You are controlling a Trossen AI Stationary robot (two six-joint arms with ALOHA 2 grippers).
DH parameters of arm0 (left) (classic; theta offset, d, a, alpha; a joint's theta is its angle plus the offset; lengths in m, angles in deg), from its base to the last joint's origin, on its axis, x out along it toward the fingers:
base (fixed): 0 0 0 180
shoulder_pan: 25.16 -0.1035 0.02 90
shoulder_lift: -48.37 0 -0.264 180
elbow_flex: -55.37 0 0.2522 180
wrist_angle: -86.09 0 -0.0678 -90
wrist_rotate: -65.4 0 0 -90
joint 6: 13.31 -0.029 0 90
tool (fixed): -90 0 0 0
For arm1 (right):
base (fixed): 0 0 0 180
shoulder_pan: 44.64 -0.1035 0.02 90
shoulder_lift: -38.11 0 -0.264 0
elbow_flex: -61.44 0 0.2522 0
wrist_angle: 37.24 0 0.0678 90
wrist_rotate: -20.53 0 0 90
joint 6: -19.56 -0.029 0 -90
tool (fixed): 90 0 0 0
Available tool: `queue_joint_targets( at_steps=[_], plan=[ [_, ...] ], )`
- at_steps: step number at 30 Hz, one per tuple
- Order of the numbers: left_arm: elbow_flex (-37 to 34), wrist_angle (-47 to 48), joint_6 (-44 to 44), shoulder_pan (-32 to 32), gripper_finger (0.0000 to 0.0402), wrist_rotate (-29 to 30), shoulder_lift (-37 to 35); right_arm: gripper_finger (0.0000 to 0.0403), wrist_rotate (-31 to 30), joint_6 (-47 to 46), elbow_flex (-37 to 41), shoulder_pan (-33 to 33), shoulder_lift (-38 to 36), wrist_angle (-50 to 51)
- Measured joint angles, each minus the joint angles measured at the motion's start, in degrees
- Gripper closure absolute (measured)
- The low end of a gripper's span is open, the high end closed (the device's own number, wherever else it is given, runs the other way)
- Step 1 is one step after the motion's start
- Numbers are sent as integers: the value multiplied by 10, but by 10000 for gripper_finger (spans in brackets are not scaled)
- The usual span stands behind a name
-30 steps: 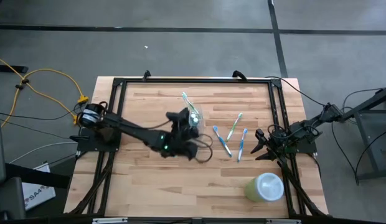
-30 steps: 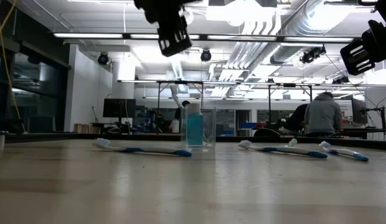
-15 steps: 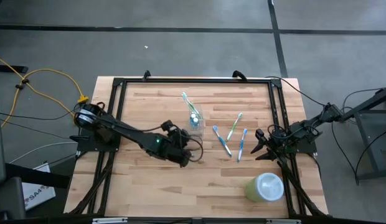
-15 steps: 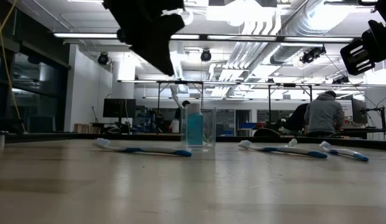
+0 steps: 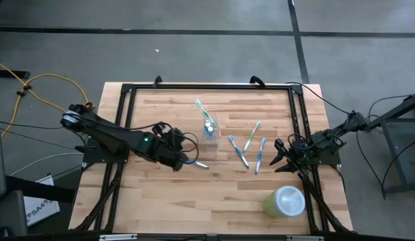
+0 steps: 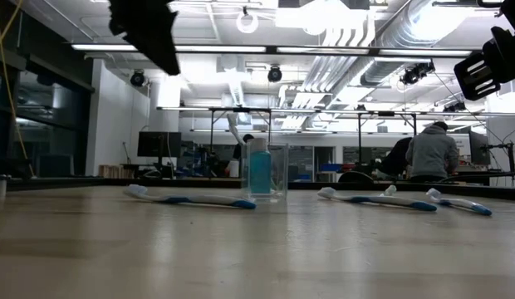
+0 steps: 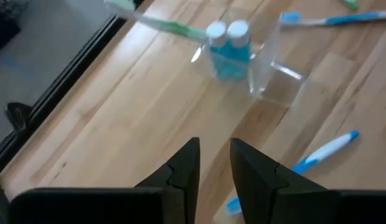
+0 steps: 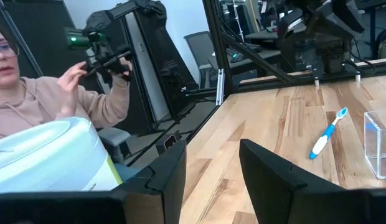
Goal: Pick & Place toothbrushing station
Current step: Put the left blue toothbrush into the transparent organizer
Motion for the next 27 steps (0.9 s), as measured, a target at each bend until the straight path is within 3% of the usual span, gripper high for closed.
queue_joint_targets(
  at_steps=[5,10,13,17,22,27],
  plan=[
    [-86,-52,-30,-3,318,-50,-64,261,0,0,0,0,0,0],
    [-171,-186,-133,-19,318,-129,-123,261,0,0,0,0,0,0],
    [-201,-215,-172,-27,318,-146,-139,261,0,0,0,0,0,0],
    [-230,-234,-172,-31,318,-183,-143,261,0,0,0,0,0,0],
    [-254,-287,-263,-39,318,-274,-140,261,0,0,0,0,0,1],
    [-263,-341,-329,-40,318,-285,-122,261,0,0,0,0,0,1]
  ],
)
